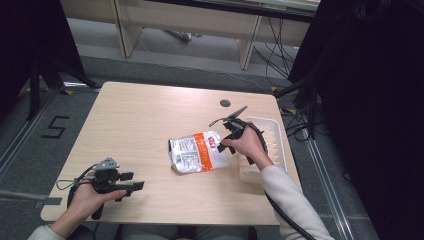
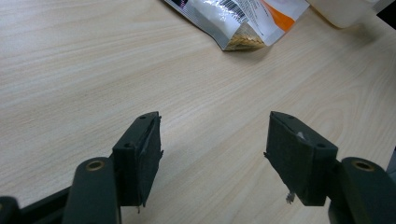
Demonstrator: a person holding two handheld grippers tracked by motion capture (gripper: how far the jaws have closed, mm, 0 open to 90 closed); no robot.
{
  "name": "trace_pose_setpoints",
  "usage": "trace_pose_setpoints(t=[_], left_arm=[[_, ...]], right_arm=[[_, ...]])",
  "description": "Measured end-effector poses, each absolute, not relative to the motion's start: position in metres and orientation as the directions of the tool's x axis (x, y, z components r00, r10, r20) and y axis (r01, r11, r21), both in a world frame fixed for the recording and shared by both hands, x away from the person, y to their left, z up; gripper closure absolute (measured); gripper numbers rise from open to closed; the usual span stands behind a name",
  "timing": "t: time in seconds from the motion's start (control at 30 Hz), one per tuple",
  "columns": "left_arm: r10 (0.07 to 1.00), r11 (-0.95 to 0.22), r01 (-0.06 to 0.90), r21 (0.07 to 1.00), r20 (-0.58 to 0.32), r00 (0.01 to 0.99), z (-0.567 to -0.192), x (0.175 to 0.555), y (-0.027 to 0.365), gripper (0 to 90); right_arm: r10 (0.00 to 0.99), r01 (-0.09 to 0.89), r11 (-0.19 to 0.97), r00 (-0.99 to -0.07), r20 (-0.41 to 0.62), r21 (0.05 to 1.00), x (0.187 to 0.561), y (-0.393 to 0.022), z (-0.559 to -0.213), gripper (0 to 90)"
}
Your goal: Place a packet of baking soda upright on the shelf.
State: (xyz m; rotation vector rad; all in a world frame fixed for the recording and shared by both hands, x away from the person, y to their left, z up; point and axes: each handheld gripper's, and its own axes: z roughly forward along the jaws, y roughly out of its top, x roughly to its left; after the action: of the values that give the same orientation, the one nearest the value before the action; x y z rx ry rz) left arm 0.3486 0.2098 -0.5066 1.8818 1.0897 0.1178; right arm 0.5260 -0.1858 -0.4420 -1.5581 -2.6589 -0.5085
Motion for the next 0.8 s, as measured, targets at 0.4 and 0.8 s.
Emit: trace_pose_setpoints(t=[0.4, 0.8], left_arm=[[0.726, -0.179, 0.631, 0.754, -0.332, 0.603, -0.506, 0.348, 0.209, 34.8], [0.728, -0.182, 0.622, 0.761, -0.32, 0.606, -0.505, 0.348, 0.209, 34.9]], right_arm=[[0.857, 0.875, 0.441, -0.477, 0.196, 0.202, 0.531, -0.178, -0.461, 47.7], [0.854, 0.874, 0.432, -0.475, 0.212, 0.222, 0.532, -0.177, -0.463, 48.0]])
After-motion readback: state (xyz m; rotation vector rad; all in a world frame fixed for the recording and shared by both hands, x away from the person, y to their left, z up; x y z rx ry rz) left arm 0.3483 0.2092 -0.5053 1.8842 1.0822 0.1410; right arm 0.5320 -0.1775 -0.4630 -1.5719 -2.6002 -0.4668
